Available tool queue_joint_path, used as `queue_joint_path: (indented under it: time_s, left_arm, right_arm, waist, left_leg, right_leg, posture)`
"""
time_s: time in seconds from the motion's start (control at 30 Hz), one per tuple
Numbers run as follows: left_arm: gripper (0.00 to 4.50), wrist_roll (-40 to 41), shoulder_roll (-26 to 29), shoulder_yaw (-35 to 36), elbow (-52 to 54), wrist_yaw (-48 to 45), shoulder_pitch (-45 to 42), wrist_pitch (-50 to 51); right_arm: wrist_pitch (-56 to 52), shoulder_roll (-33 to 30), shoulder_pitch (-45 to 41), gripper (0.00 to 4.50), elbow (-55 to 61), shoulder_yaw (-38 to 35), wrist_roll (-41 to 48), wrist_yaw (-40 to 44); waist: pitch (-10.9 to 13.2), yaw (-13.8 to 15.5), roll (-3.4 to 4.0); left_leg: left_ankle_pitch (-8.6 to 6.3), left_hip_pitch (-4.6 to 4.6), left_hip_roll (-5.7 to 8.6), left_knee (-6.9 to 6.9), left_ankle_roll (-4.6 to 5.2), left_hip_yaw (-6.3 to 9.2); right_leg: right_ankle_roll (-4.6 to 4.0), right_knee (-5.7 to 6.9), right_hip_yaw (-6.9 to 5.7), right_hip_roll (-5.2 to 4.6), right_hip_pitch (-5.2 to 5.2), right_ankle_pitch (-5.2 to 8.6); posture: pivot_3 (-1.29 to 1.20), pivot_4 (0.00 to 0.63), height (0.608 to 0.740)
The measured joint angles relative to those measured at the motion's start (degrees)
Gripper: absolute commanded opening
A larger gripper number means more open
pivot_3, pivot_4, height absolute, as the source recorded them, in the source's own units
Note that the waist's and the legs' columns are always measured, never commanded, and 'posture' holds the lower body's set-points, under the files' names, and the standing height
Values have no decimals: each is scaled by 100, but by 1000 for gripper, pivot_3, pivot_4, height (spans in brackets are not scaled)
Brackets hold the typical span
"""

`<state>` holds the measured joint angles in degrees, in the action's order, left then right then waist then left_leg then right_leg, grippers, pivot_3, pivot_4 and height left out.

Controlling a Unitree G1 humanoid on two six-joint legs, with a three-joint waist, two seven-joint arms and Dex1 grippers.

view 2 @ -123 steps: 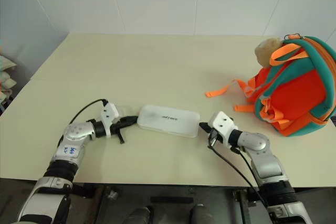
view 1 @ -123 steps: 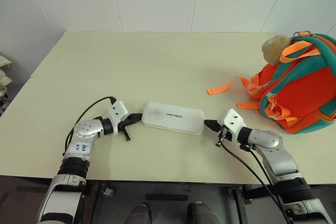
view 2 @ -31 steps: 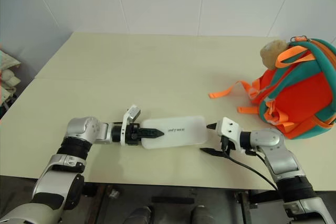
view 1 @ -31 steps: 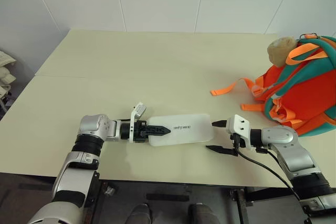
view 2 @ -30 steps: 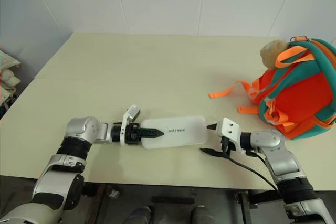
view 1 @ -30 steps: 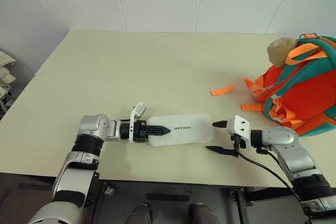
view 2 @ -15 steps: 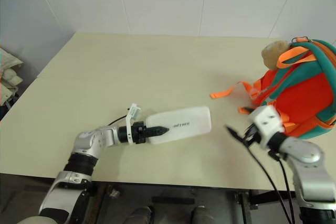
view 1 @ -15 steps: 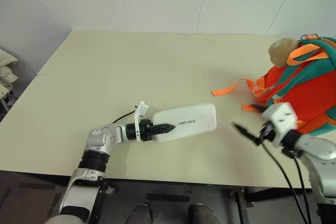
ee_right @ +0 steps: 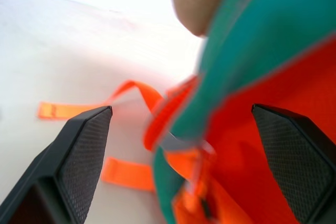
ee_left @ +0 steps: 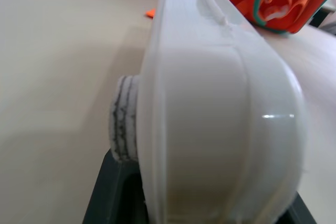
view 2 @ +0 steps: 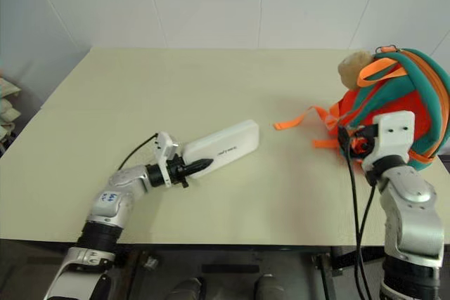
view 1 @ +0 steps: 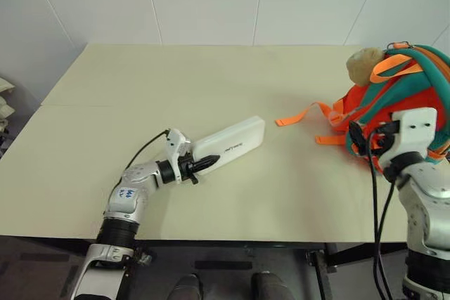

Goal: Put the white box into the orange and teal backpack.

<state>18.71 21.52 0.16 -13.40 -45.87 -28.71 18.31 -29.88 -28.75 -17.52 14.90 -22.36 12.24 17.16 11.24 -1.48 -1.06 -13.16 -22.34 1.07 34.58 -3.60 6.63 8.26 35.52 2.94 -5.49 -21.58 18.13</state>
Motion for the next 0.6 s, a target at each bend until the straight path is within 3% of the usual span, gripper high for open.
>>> queue_joint_path:
  time_s: [0.3, 0.5, 0.6]
  left_arm:
    - [1214, 10, 782, 565, 861, 276, 528, 143]
    - [1214, 26, 735, 737, 1075, 544, 686, 255]
    - [1214, 27, 682, 743, 1079, 592, 698, 259]
  right_arm:
    - [872, -1, -1237, 4500, -1992, 404, -482, -436]
    - [1545, 31, -1854, 4500, -3183, 651, -664, -520]
    - [1998, 51, -2082, 3898, -3612, 702, -666, -510]
  waist:
    - [0, -20, 0]
    - [1, -7, 1]
    - [1, -13, 1]
  left_leg:
    - [1, -28, -2, -58, -3, -29]
    - [6, -71, 3, -44, -4, -28]
    - [6, -71, 1, -44, -3, -28]
  right_leg:
    - [1, 14, 35, 1, -79, 2]
    - [9, 12, 35, -1, -107, -3]
    - [9, 14, 34, 2, -107, -3]
  posture:
    - [0, 150, 740]
    - [0, 150, 740]
    - [0, 150, 740]
